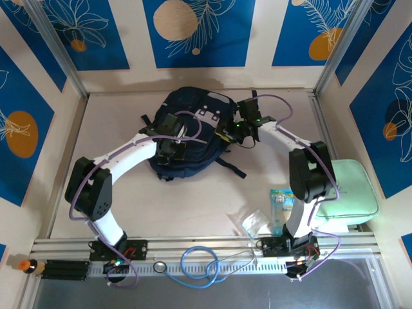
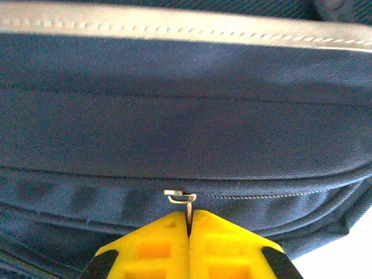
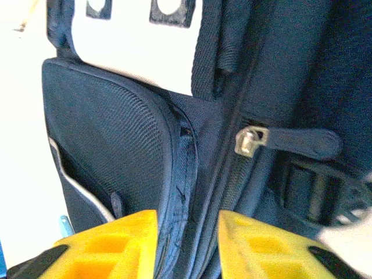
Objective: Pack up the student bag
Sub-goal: Unzip the student bag at the top-center of the table.
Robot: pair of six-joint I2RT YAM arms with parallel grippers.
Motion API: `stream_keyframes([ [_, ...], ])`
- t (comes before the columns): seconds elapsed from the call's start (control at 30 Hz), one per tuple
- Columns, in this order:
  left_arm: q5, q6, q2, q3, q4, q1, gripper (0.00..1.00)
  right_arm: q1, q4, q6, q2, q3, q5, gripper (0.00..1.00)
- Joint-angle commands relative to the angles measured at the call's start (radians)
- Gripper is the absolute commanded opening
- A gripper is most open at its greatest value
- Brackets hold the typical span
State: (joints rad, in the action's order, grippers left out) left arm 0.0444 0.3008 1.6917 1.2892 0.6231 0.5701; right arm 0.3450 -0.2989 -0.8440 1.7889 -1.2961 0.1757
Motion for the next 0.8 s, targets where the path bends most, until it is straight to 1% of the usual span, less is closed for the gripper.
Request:
stream_keyframes([
  [0.0,-0.105,-0.04,0.004,0.087,0.004,0.062,0.0,-0.039,0.001,-0.024,-0.119,0.092,-0.02,0.39],
  [0.17,-0.127,-0.031,0.05,0.173,0.0,0.132,0.0,-0.094,-0.006,-0.073,-0.259,0.225,-0.01,0.47],
  [0.27,-0.169,-0.006,0.088,0.222,-0.024,0.163,0.0,-0.104,-0.024,-0.116,-0.311,0.267,0.0,0.48],
  [0.33,-0.178,0.007,0.118,0.256,-0.037,0.186,0.0,-0.113,-0.027,-0.162,-0.333,0.29,0.023,0.48],
  [0.4,-0.182,0.023,0.152,0.291,-0.046,0.206,0.0,-0.118,-0.031,-0.212,-0.352,0.311,0.035,0.46],
  [0.57,-0.203,0.05,0.217,0.341,-0.065,0.237,0.0,-0.118,0.025,-0.29,-0.369,0.339,0.069,0.42],
  [0.7,-0.216,0.063,0.232,0.34,-0.084,0.243,0.0,-0.121,0.045,-0.315,-0.336,0.335,0.084,0.39],
  [0.77,-0.219,0.065,0.23,0.333,-0.091,0.244,0.0,-0.123,0.076,-0.305,-0.309,0.323,0.114,0.38],
])
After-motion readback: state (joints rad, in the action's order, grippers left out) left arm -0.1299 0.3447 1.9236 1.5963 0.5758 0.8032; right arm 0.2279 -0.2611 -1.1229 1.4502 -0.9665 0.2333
